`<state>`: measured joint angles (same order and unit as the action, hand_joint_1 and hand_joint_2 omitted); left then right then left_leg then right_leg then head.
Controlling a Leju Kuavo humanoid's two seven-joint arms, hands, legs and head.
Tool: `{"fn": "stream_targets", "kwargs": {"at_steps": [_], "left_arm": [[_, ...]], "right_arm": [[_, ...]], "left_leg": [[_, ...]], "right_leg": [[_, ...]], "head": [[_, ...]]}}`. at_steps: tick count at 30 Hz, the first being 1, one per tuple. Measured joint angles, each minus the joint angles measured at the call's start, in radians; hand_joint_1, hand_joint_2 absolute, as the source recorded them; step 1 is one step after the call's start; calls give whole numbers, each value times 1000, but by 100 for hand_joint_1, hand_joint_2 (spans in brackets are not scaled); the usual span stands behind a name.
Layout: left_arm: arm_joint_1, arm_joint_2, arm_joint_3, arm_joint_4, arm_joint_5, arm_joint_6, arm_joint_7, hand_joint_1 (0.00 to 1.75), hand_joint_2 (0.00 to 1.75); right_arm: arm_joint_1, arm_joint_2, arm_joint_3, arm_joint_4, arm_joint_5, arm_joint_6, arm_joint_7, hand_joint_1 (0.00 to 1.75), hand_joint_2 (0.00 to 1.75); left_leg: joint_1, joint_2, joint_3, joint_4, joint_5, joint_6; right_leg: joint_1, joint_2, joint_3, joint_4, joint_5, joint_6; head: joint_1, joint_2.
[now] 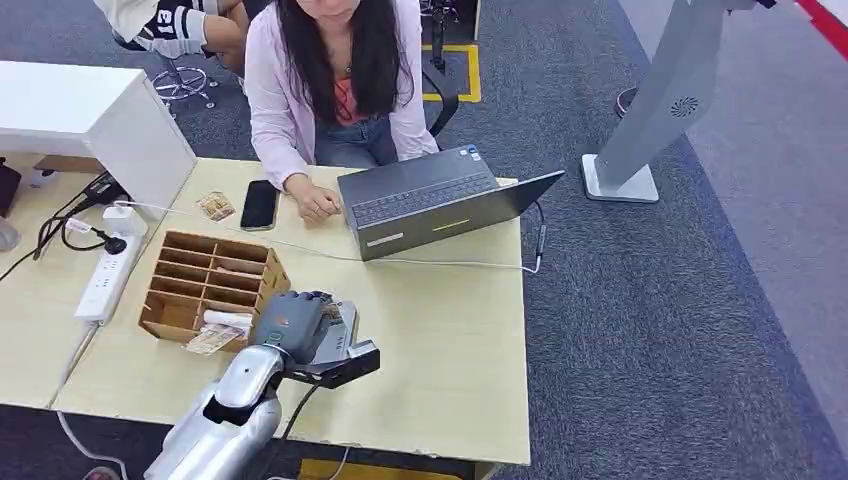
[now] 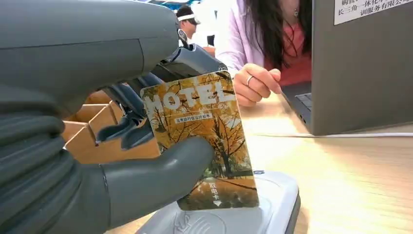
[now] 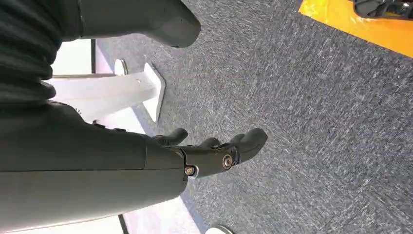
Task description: Pass the card to the sensor for recognition and then transmit it.
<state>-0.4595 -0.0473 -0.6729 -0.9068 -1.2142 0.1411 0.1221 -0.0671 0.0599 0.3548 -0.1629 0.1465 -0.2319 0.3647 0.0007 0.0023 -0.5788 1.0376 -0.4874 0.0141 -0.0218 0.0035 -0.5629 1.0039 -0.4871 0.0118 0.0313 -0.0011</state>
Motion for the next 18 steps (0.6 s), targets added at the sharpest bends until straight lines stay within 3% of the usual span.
{"fn": "stream_targets", "kwargs": {"at_steps": [12,18], "left_arm": [[-33,6,1,4,42,8,27,175,175],[-138,33,43,1,66,118,21,175,175]], "right_arm": [[1,0,0,0,10,2,0,0,175],[3,1,0,0,19,5,2,0,175]], "left_leg": [[0,0,0,0,1,1],[0,-1,-1,0,2,0]], "right_leg": [[0,0,0,0,1,0],[0,0,-1,0,1,0]], "head": [[0,0],[0,0]]}}
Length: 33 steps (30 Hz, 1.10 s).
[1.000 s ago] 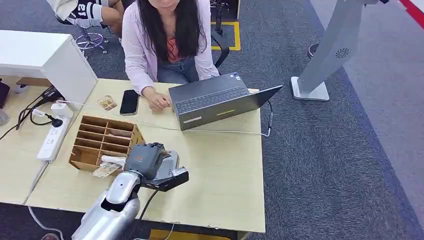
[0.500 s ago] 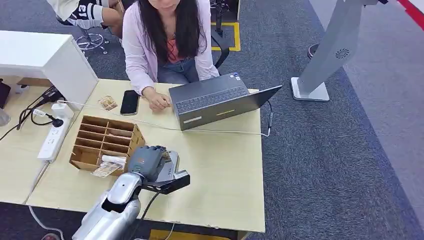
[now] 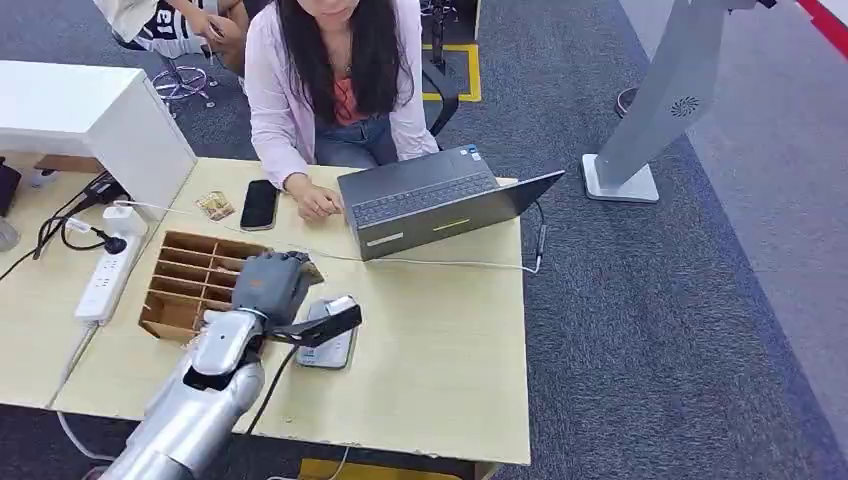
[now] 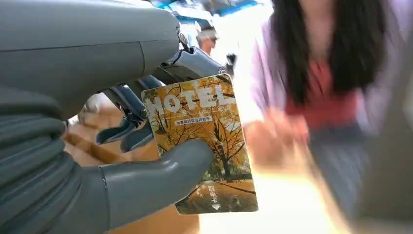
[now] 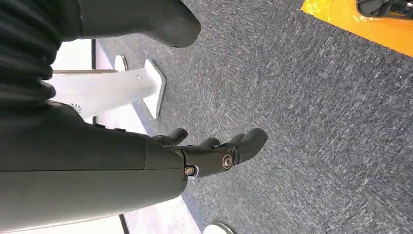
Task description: Pass the card to the sensor for recognition and then transmit it.
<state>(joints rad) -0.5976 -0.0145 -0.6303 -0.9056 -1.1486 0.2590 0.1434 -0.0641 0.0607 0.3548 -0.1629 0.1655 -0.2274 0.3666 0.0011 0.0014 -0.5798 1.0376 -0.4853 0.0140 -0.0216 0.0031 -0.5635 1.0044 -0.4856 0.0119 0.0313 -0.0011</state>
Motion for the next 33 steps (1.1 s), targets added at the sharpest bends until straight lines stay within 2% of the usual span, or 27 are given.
{"fn": "stream_targets", "kwargs": {"at_steps": [3,7,10,11,15,22,26,33], "left_arm": [[-40,11,18,-2,2,10,0,175,175],[-45,16,31,-5,-3,21,-5,175,175],[-60,28,48,-16,-24,138,4,175,175],[-79,37,58,-17,-28,152,4,175,175],[-187,80,114,4,-70,146,0,175,175],[-382,131,184,184,-155,137,-3,175,175],[-425,136,195,259,-159,124,-2,175,175],[-437,136,203,306,-161,124,-2,175,175]], "right_arm": [[0,0,0,0,0,0,1,0,175],[0,3,0,0,2,0,1,0,175],[0,5,0,0,16,4,1,0,175],[0,5,0,0,21,8,1,0,175],[0,6,7,0,42,18,-2,0,175],[-2,6,17,0,65,29,-11,0,175],[-5,8,24,0,65,30,-11,0,175],[-5,11,30,0,65,29,-11,0,175]], "left_leg": [[0,0,0,0,0,0],[0,0,0,0,0,0],[0,0,-1,0,0,0],[0,0,-1,0,0,0],[0,1,-1,0,1,-1],[1,1,-1,0,2,-2],[1,1,-1,0,2,-2],[1,1,-1,0,2,-2]], "right_leg": [[0,0,0,0,0,0],[0,0,0,0,0,0],[0,0,-1,0,0,0],[0,0,-1,0,0,0],[1,1,-1,0,1,-1],[2,0,-1,1,2,-2],[2,0,-1,1,2,-2],[2,1,-1,0,2,-2]], "head": [[0,0],[0,0],[0,0],[0,0],[0,0],[0,0],[0,0],[0,0]]}}
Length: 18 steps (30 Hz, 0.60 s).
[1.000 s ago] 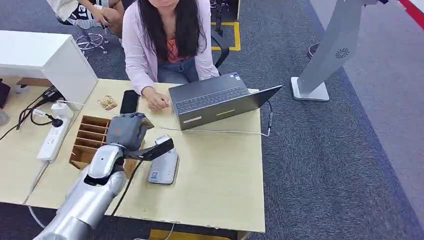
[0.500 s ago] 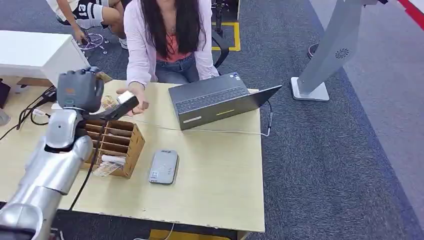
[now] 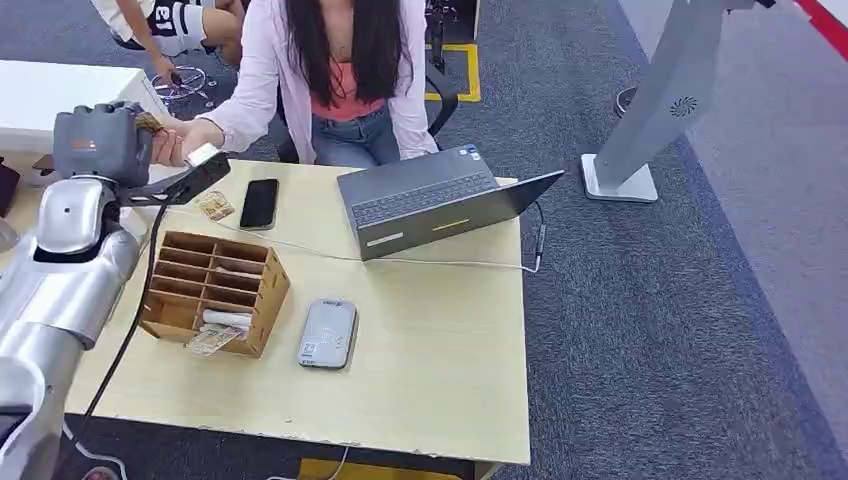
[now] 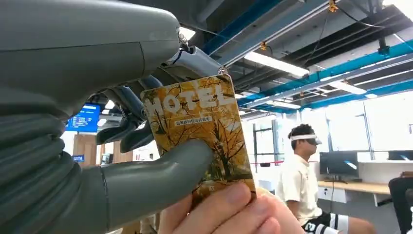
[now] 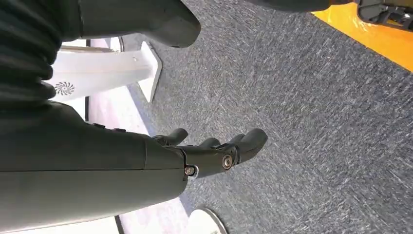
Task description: Pass the card to the sensor for recognition and then transmit it.
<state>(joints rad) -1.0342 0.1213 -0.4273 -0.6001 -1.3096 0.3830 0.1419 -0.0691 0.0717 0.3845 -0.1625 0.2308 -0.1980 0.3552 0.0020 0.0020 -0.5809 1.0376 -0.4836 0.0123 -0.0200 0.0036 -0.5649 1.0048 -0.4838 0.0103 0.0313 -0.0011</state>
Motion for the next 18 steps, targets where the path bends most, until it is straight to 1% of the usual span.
{"fn": "stream_targets", "kwargs": {"at_steps": [5,6,11,18], "left_arm": [[0,0,1,15,1,0,0,175,175],[0,0,1,18,3,0,-3,0,175],[5,-1,3,32,8,13,-9,0,175],[37,-9,10,30,27,52,-59,0,175]], "right_arm": [[0,0,1,0,0,1,0,0,175],[0,0,1,0,0,1,0,0,175],[0,2,1,0,0,-1,-2,0,175],[0,3,1,0,-4,-6,-5,0,175]], "left_leg": [[0,0,0,0,0,0],[0,0,0,0,0,0],[0,0,0,0,0,0],[0,0,0,0,0,0]], "right_leg": [[0,0,0,0,0,0],[0,0,0,0,0,0],[0,0,0,0,0,0],[0,0,0,0,0,0]], "head": [[0,0],[0,0],[0,0],[0,0]]}}
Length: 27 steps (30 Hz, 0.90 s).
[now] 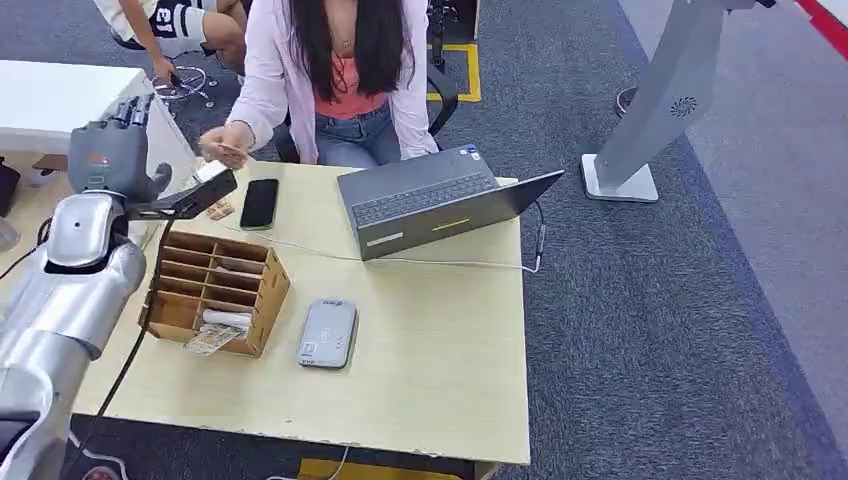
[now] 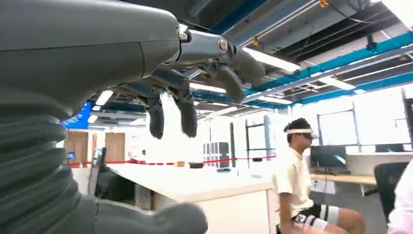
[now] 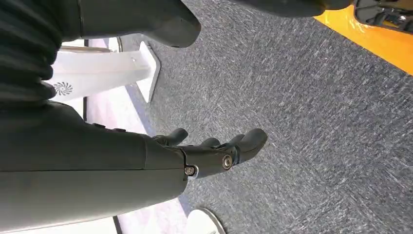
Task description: Pass the card to the sensor for recognition and then transmit it.
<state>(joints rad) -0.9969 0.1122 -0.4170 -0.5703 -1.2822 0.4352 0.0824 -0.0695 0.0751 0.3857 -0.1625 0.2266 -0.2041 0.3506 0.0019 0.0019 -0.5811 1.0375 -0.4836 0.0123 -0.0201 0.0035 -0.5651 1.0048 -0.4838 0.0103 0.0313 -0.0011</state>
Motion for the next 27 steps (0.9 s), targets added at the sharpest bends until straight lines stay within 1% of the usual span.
{"fn": "stream_targets", "kwargs": {"at_steps": [2,5,7,11,13,16,20,22,24,27], "left_arm": [[21,-3,7,-13,9,6,-16,0,175],[69,-10,12,-63,17,22,-36,0,175],[114,-11,12,-120,20,32,-49,0,175],[216,-20,12,-256,21,32,-51,0,175],[273,-21,12,-325,30,34,-54,0,175],[388,-19,11,-461,55,44,-80,0,175],[599,-7,-4,-645,55,76,-99,0,175],[674,1,-16,-696,49,81,-102,0,175],[716,9,-19,-735,49,83,-101,0,175],[745,18,-23,-774,50,77,-101,0,175]], "right_arm": [[0,0,0,0,-3,-1,0,0,175],[0,0,0,0,-8,-6,0,0,175],[0,0,0,0,-14,-13,3,0,175],[0,0,-5,0,-20,-17,5,0,175],[1,0,-9,0,-28,-22,5,0,175],[3,1,-25,0,-41,-36,5,0,175],[6,2,-47,0,-59,-48,7,0,175],[7,2,-53,0,-61,-50,8,0,175],[7,2,-56,0,-61,-50,8,0,175],[7,2,-61,0,-63,-51,8,0,175]], "left_leg": [[0,0,0,0,0,0],[0,0,0,0,0,0],[0,0,0,0,0,0],[0,0,0,0,0,0],[0,1,0,0,-1,0],[0,1,0,0,-1,1],[0,3,-1,-1,-2,1],[0,2,-2,-1,-2,1],[0,2,-3,-1,-2,1],[0,2,-3,-1,-2,1]], "right_leg": [[0,0,0,0,0,0],[0,0,0,0,0,0],[0,0,0,0,0,0],[0,0,0,0,0,0],[0,1,0,0,0,0],[0,1,0,-1,-1,0],[0,2,-2,-1,-2,0],[0,1,-3,-1,-2,0],[0,1,-4,-1,-2,0],[0,1,-3,-1,-2,0]], "head": [[0,0],[0,0],[0,0],[0,0],[0,0],[0,0],[-1,0],[0,0],[0,0],[0,0]]}}
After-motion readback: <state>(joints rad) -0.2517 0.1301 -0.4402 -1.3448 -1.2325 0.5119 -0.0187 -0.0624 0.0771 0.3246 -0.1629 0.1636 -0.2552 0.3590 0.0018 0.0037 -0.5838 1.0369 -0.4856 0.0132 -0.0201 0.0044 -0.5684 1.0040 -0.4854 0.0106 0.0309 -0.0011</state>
